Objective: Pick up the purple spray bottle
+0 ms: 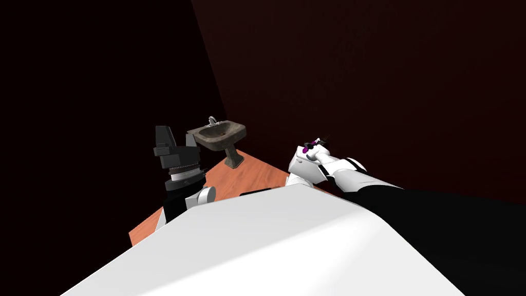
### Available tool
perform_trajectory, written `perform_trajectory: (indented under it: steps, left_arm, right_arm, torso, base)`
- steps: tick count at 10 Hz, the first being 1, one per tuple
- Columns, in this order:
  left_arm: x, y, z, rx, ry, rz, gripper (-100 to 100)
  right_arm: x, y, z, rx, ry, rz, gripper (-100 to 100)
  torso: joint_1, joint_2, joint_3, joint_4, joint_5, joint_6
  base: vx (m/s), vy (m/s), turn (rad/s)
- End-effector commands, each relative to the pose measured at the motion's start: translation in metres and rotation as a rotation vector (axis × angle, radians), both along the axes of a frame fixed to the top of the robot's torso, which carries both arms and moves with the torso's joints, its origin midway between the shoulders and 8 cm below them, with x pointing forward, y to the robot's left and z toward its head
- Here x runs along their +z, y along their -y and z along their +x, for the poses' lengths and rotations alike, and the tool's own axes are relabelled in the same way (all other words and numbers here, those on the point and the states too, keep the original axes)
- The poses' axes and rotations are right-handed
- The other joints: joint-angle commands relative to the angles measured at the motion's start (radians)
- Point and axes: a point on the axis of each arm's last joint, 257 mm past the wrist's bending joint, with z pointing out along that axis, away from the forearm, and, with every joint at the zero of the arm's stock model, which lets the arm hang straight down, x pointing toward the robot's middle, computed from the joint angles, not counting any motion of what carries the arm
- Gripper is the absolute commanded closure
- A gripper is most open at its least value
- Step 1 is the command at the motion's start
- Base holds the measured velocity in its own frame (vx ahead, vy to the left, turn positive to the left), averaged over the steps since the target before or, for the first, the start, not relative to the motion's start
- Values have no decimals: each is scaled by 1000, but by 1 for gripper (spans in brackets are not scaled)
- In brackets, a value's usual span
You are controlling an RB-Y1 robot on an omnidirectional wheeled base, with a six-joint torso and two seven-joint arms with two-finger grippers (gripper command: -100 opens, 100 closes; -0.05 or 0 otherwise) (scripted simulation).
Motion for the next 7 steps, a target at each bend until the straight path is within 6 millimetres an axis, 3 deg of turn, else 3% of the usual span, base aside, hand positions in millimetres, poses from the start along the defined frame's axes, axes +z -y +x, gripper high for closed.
perform_trajectory:
  steps: [1,2,3,5,6,7]
  left_arm:
    - [0,0,0,0,0,0,0]
    - [0,0,0,0,0,0,0]
    - [0,0,0,0,0,0,0]
    - [0,0,0,0,0,0,0]
    - [0,0,0,0,0,0,0]
    - [0,0,0,0,0,0,0]
  right_arm:
    - [19,-6,18,5,32,3,-100]
    - [25,-8,23,9,44,3,-100]
    - [6,-27,29,33,-23,-12,-100]
    - [17,-22,34,0,-14,1,-100]
    - [33,-26,46,5,12,3,-100]
    - [30,-23,43,-7,5,8,-100]
  torso:
    - [0,0,0,0,0,0]
    - [1,-5,-3,-1,0,0]
    - [2,-8,-5,-2,0,-1]
    - [1,0,-1,-1,-2,-4]
    - [2,-3,-2,-1,-1,-4]
    - [3,-9,-5,-2,-1,-5]
  base:
    - [-18,-6,-32]
    - [21,5,-5]
    - [-147,-36,255]
    - [-158,-26,67]
    - [-26,2,-29]
    - [19,7,7]
